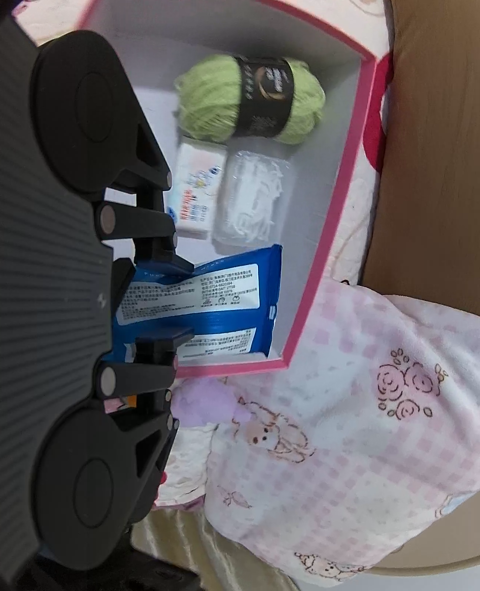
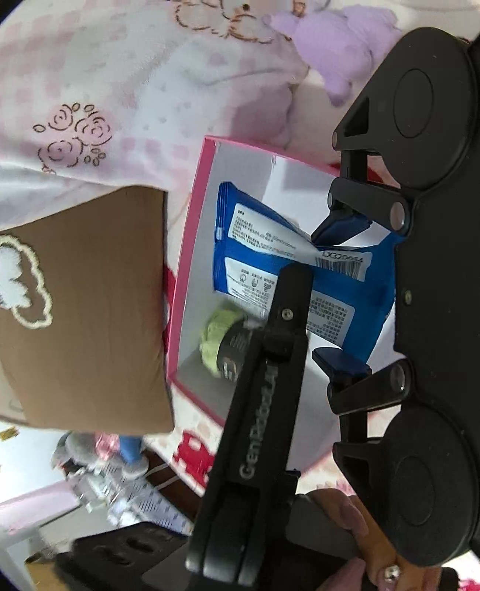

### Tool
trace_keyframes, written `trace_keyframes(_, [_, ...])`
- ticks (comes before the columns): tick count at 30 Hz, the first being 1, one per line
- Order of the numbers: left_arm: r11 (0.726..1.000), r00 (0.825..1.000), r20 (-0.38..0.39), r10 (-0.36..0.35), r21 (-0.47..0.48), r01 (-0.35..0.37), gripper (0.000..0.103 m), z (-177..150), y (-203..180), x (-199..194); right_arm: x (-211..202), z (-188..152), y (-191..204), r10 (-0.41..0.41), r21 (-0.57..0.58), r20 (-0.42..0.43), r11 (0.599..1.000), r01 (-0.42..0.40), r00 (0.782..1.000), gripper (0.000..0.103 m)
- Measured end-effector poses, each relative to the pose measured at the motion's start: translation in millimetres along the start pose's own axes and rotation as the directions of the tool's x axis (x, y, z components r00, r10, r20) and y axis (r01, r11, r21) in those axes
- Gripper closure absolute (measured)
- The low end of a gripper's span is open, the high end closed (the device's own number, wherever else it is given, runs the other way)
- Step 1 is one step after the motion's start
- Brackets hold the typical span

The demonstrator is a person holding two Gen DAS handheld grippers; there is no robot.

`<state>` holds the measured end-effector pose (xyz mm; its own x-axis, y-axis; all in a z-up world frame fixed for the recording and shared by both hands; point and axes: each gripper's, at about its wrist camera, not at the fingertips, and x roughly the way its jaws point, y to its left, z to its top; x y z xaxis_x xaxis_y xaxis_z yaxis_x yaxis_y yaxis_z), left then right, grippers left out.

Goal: Organize objects
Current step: 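Lower the blue pack into the pink box beside the clear box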

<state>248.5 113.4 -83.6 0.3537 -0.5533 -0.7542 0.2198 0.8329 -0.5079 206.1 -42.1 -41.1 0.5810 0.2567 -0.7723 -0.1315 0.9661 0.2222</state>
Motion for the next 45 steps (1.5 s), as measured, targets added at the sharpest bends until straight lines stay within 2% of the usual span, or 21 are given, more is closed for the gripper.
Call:
trace_keyframes(3, [0.998,1.0,-0.005,-0.03,-0.051,0.03,0.075,6.8,9.0,19.7,11.7,2.6,2.4,-0.089,-0.024,-0.012,0.996,0.089,0.996,0.037])
trace_keyframes(8, [0.991,0.997,-0.021,-0.074,-0.11,0.071,0.075,14.7,28.9,35.3,24.3,3.8,4.4,-0.133,-0.028,-0.016,0.991,0.132,0.991,0.038])
trace_keyframes(14, [0.971,0.991,-0.028,-0.134,-0.203,0.125,0.075,16.6,58.4,44.0,40.9,6.3,23.0,-0.204,-0.101,-0.044,0.975,0.199,0.978,0.038])
trace_keyframes(19, [0.956,0.99,-0.048,-0.135,-0.269,0.117,0.077,16.7,75.9,54.7,51.9,8.8,31.1,-0.224,-0.159,-0.061,0.964,0.212,0.973,0.038])
trace_keyframes(22, [0.957,0.991,-0.047,-0.124,-0.268,0.107,0.077,18.8,79.4,57.6,58.5,8.1,34.0,-0.227,-0.174,-0.093,0.962,0.209,0.969,0.038])
trace_keyframes(27, [0.954,0.99,-0.051,-0.128,-0.279,0.109,0.077,21.3,80.8,61.5,59.7,5.0,28.7,-0.237,-0.173,-0.075,0.96,0.221,0.969,0.04])
trace_keyframes(29, [0.958,0.991,-0.053,-0.122,-0.268,0.103,0.077,21.3,77.5,61.8,56.7,4.2,29.8,-0.263,-0.187,-0.056,0.95,0.249,0.963,0.049])
trace_keyframes(31, [0.958,0.991,-0.052,-0.126,-0.265,0.108,0.077,19.6,75.1,60.8,54.1,2.6,32.3,-0.32,-0.219,-0.024,0.926,0.307,0.947,0.053])
trace_keyframes(34, [0.99,1.0,-0.018,-0.025,-0.141,0.022,0.077,14.6,62.3,50.2,53.9,-0.7,30.2,-0.371,-0.255,-0.015,0.899,0.355,0.929,0.054])
trace_keyframes(35, [0.992,1.0,-0.005,-0.014,-0.125,0.013,0.076,13.7,60.8,46.1,50.9,-1.4,27.8,-0.357,-0.251,-0.011,0.905,0.343,0.934,0.054])
trace_keyframes(38, [0.99,0.999,0.016,-0.046,-0.134,0.048,0.074,13.9,59.8,32.7,31.5,-3.8,18.6,-0.233,-0.215,-0.005,0.95,0.226,0.973,0.053])
trace_keyframes(40, [0.994,0.999,0.033,-0.026,-0.106,0.029,0.074,13.8,54.0,22.3,18.1,-4.9,12.1,-0.158,-0.192,-0.017,0.97,0.152,0.987,0.053])
trace_keyframes(45, [0.999,0.999,0.031,0.02,-0.047,-0.018,0.074,10.8,36.8,4.9,-14.5,-8.4,2.8,-0.07,-0.149,-0.02,0.987,0.066,0.997,0.053])
